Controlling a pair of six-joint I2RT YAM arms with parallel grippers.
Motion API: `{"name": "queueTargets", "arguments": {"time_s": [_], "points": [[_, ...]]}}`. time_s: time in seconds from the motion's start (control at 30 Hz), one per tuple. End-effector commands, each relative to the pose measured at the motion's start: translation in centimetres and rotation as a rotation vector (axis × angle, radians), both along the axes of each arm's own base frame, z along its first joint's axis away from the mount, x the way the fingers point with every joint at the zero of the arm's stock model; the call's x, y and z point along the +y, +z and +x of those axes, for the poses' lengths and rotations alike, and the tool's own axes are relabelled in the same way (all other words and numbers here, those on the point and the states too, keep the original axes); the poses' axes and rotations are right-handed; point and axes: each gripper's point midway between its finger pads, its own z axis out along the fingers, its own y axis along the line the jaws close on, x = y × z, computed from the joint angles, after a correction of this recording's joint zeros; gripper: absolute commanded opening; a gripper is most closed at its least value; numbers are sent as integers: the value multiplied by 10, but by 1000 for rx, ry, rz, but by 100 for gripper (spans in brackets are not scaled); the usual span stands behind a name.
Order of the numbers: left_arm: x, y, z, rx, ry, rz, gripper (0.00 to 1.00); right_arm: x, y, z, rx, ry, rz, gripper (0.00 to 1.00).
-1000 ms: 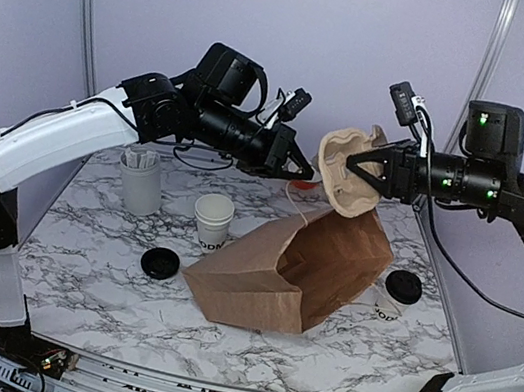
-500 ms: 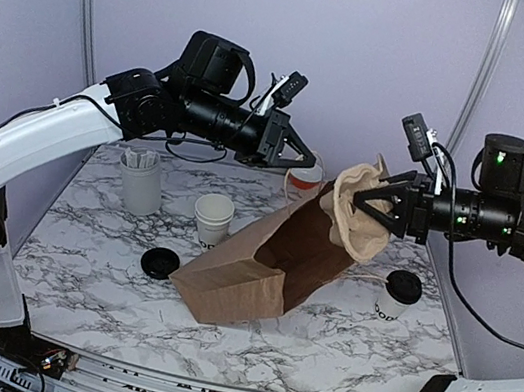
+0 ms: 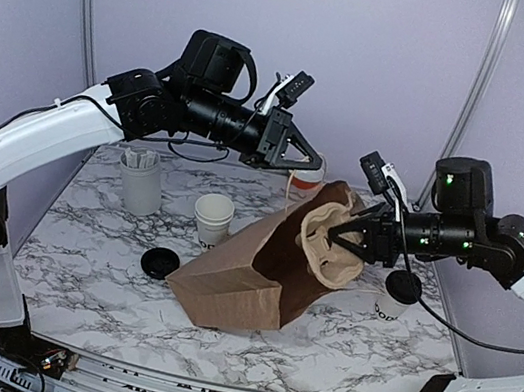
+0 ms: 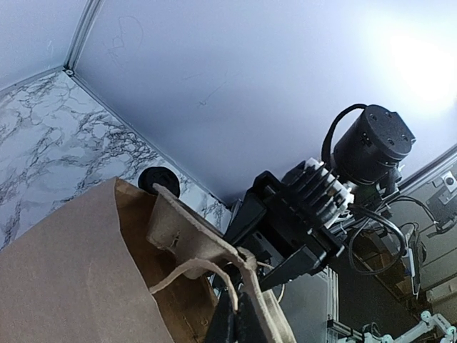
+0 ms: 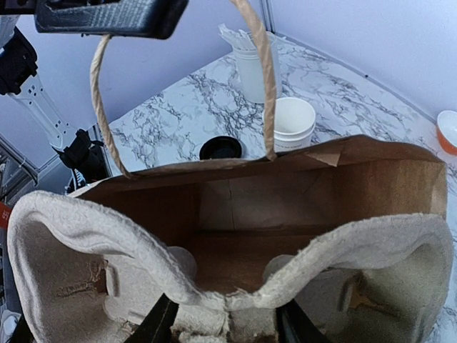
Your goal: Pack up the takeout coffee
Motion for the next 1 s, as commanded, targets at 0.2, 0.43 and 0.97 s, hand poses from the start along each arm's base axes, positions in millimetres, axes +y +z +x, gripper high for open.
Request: {"name": "queueTargets", "arguments": {"time_s": [0.2, 0.43, 0.97], "points": [[-14, 30, -15, -19, -102, -92, 0, 19, -15, 3, -31, -1, -75, 37], [-25, 40, -24, 1, -169, -143, 0, 16, -30, 11, -32, -39, -120, 36], [-28, 77, -39, 148, -386, -343, 0, -13, -14, 14, -124, -148, -109, 35]]}}
